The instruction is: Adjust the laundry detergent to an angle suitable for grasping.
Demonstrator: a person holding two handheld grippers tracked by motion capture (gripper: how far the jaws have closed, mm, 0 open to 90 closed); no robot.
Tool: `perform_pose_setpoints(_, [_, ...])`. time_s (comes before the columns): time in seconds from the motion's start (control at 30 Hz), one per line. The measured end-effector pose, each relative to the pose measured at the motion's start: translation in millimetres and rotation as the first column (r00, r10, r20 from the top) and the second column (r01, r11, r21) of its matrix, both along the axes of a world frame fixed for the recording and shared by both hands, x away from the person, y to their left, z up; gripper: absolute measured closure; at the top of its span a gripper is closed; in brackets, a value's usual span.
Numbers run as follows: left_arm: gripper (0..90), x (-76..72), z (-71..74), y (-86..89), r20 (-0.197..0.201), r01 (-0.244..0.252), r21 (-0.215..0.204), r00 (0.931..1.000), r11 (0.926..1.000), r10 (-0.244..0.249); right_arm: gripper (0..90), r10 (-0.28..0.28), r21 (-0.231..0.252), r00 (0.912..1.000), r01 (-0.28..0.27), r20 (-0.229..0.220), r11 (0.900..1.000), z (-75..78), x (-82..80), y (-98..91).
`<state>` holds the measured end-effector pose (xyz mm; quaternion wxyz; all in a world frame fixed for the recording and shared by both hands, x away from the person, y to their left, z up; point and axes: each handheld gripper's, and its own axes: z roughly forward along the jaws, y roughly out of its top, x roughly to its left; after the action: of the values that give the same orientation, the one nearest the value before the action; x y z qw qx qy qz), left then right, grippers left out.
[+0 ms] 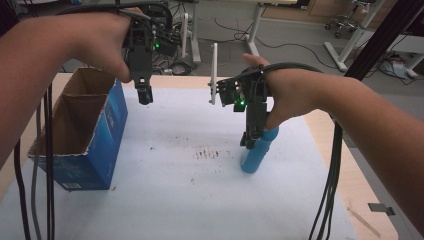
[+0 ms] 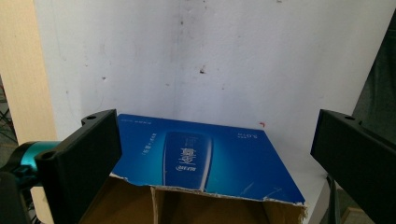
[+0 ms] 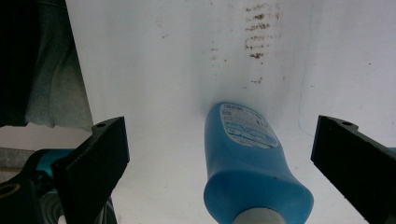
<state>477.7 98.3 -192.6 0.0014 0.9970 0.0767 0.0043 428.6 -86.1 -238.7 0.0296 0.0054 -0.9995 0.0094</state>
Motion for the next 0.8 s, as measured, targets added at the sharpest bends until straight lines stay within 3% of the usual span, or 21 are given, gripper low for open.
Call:
perform_pose_setpoints(0.3, [1.7, -1.1, -1.4, -3.2, 0.001, -0.008, 0.013, 1.0000, 0.9999, 0.008, 3.3, 0.033, 0.028, 0.9993, -0.033, 0.015, 0.9990, 3.3, 0.4, -5.7])
perform_pose_setpoints(0.37, [1.7, -3.0, -0.9, -3.3, -0.003, -0.009, 0.011, 1.0000, 0.9999, 0.009, 3.3, 0.006, 0.023, 0.9999, -0.006, 0.016, 0.9997, 6.8, -2.7, -8.5])
perform_pose_setpoints(0.57, [1.8, -7.3, -0.3, -2.6, 0.002, -0.019, 0.014, 0.9998, 0.9997, 0.019, 3.3, 0.003, 0.048, 0.9993, -0.005, 0.037, 0.9989, 16.0, -6.7, -19.0])
perform_pose_setpoints(0.8, [1.7, -20.3, -0.6, -2.0, -0.001, -0.070, 0.000, 0.9976, 0.9976, 0.070, 3.3, -0.053, 0.062, 0.9956, 0.048, 0.077, 0.9969, 31.9, -25.9, -49.3])
